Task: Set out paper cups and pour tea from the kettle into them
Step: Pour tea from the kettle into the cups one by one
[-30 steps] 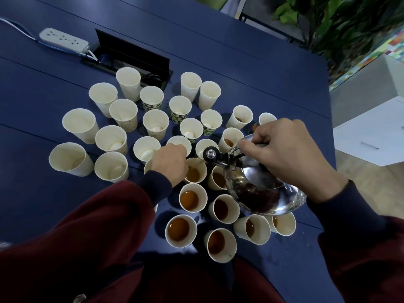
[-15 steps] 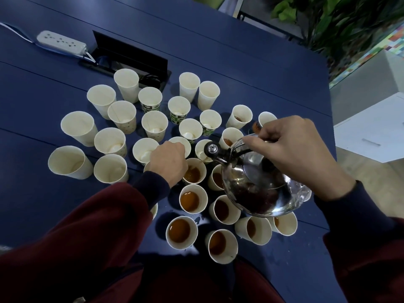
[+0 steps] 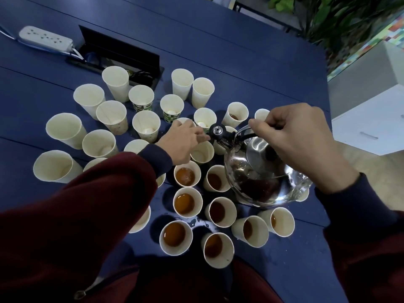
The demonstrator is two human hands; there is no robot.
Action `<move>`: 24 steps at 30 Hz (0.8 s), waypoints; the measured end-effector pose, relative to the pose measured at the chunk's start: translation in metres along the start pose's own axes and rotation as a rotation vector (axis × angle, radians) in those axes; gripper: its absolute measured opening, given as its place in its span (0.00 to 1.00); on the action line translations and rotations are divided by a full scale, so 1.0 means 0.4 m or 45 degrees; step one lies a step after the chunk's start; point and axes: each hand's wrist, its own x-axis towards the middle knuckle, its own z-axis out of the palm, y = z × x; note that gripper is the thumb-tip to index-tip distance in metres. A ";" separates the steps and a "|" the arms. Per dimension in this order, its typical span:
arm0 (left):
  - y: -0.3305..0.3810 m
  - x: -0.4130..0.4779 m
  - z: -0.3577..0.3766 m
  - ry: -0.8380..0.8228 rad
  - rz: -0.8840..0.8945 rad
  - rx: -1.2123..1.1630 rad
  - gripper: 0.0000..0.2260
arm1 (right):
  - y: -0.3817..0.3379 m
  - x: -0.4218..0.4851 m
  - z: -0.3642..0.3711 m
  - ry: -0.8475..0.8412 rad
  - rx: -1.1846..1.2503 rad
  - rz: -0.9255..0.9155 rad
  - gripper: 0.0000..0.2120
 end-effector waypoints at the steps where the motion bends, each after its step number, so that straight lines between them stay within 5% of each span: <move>1: -0.001 0.008 0.003 -0.025 0.021 0.034 0.26 | 0.001 0.005 0.001 -0.007 -0.015 0.009 0.19; 24: 0.006 0.048 -0.017 -0.089 -0.010 0.015 0.22 | 0.025 0.028 0.032 -0.086 -0.134 0.032 0.17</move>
